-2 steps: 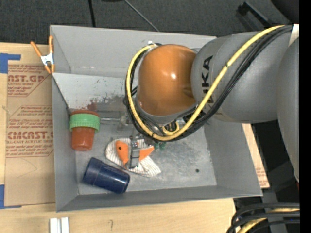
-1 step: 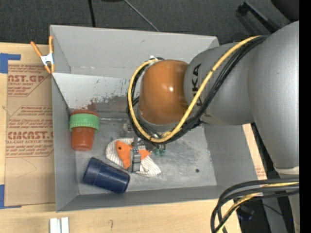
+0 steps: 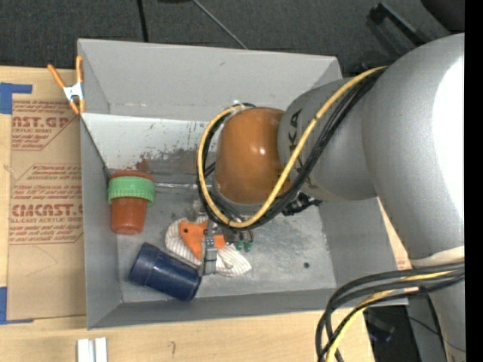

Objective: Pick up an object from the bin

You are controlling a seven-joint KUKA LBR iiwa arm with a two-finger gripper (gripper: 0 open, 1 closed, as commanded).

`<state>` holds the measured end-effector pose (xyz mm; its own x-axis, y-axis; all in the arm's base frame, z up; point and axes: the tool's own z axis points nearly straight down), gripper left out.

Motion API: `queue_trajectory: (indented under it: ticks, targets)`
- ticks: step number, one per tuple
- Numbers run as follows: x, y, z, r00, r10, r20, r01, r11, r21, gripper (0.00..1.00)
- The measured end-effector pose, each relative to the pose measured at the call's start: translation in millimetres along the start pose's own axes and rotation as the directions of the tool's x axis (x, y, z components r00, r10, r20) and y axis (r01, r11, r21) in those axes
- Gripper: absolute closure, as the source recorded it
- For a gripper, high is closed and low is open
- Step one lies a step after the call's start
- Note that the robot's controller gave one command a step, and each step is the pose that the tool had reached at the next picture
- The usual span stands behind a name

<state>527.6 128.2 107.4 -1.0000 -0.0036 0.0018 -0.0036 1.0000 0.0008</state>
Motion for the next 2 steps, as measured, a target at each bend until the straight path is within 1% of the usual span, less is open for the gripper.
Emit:
queue_trajectory:
  ticks: [1,2]
  targets:
    - [-14.3,-5.3,33.7,0.991,-0.133,0.002,0.133,0.991,0.0,1.0]
    - [-14.3,-5.3,33.7,0.991,-0.133,0.002,0.133,0.991,-0.001,1.0]
